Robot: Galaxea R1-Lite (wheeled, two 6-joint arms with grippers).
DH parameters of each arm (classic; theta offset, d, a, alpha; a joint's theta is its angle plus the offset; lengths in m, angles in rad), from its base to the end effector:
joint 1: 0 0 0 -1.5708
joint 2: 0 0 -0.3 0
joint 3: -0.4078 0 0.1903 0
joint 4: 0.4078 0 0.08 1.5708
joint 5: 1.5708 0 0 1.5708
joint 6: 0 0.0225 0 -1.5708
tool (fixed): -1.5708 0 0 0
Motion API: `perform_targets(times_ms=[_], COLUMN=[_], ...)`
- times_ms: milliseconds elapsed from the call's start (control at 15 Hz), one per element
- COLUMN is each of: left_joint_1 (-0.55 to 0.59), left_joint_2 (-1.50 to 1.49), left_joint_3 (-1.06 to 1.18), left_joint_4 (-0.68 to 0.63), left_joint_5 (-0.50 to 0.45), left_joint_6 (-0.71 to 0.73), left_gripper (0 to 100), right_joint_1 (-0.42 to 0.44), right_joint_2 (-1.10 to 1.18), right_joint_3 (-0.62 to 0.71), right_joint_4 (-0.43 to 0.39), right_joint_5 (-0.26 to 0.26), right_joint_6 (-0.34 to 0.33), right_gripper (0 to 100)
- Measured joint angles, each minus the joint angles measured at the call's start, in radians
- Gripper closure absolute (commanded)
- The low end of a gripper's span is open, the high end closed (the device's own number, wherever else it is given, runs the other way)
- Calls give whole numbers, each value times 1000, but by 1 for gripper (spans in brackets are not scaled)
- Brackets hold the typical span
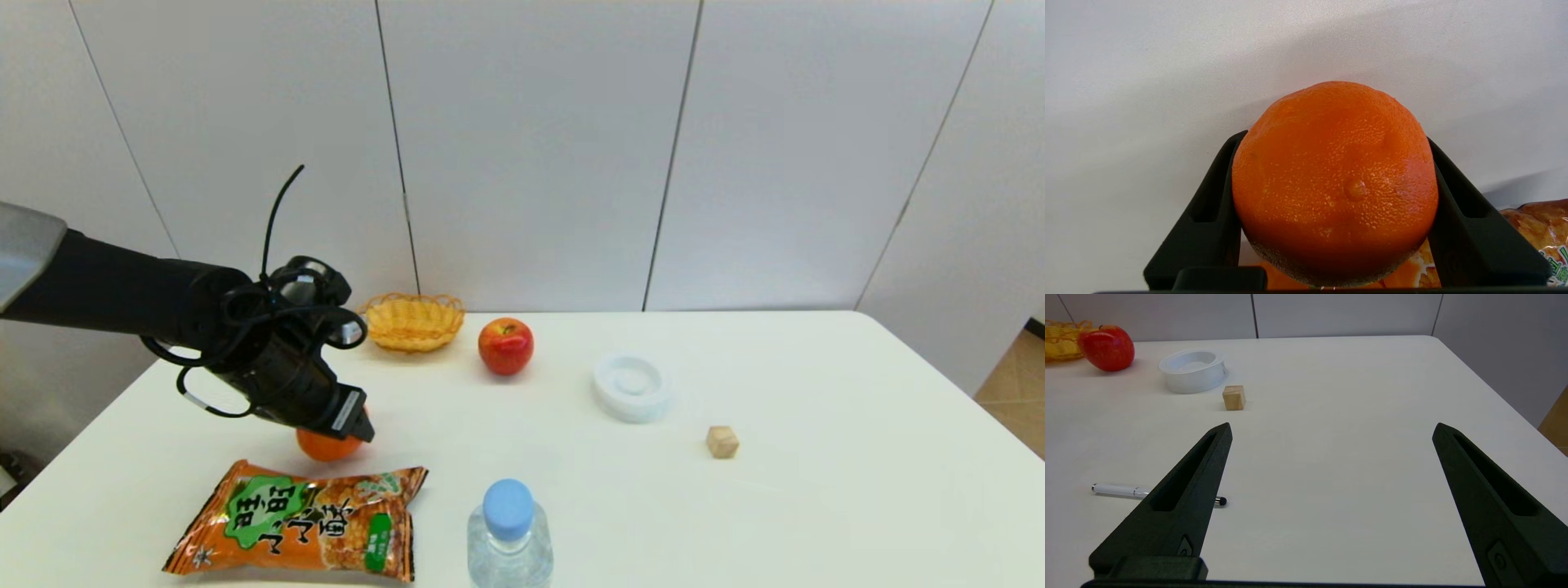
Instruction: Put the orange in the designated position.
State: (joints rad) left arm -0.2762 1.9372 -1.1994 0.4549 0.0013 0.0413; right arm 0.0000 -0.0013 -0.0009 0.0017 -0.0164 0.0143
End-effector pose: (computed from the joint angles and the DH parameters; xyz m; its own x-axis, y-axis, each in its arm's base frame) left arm 0.3130 -0.0887 0.1232 0.3555 -0.0994 -0.9294 0.3089 0.9509 0.0164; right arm -0.0230 -0.0004 0.0755 0.9999 -0.0164 0.0005 0.0164 0.9998 0.0143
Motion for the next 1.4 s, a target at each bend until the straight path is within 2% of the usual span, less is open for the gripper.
perform_targets(times_ms=[267, 333, 1400], left_joint_1=[0, 0, 0], left_joint_2=[6, 7, -67], left_joint_3=[-3, -4, -51], left_joint_4=[-2, -4, -5], left_joint_5=[0, 0, 4], left_joint_6=[0, 0, 6], left_gripper=[100, 0, 0], right_joint_1=[0, 0, 0], right_joint_2=[0, 0, 0], right_joint_3=[0, 0, 0], right_joint_4=[0, 0, 0], right_joint_5=[0, 0, 0], right_joint_6=[0, 0, 0], right_gripper=[0, 0, 0])
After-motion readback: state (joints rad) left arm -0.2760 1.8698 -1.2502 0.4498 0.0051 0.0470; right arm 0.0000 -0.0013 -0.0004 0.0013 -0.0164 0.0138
